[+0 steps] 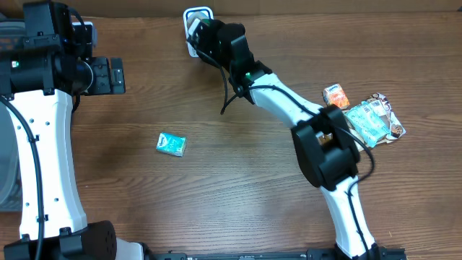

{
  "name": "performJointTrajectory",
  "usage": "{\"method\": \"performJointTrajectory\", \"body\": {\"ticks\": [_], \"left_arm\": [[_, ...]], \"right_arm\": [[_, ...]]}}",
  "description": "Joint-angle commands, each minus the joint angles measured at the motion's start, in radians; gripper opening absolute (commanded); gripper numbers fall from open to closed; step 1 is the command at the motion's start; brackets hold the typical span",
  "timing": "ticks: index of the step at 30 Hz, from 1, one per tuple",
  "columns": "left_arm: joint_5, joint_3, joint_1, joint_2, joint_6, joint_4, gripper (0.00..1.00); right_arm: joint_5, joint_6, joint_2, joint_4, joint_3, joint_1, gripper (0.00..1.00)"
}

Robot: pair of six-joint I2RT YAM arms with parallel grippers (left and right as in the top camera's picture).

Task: Scan the item barcode
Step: 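Carry the bottle right and set it down beside the bread bag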

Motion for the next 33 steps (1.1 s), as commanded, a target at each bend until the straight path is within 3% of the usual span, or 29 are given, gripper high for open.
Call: {"method": "performJointTrajectory", "body": {"ticks": [1,9,19,26,33], "left_arm": [[-0.009,0.001,-0.007,0.005,0.016,0.000,0.99],[-0.009,0.001,-0.007,0.005,0.015,0.000,1.00],[-0.009,0.001,-0.007,0.005,0.016,0.000,0.99],[-0.009,0.001,-0.006,0.005,0.015,0.000,1.00],[-0.008,0.001,-0.007,0.005,0.015,0.000,1.00]], "right_arm": [[-0.019,0.228,-0.201,-0.074,0.014,0.008,0.47],[-0.199,0.456,-0.409,-0.562,0.014,-0.015,0.44],[-0.199,0.470,-0.426,-1.094,0.013,-0.056,0.45],[-0.091,0.473,-0.346,-1.346,0.011,-0.098,0.43],[-0.090,0.473,-0.278,-1.424,-0.029,-0.127,0.40]]}}
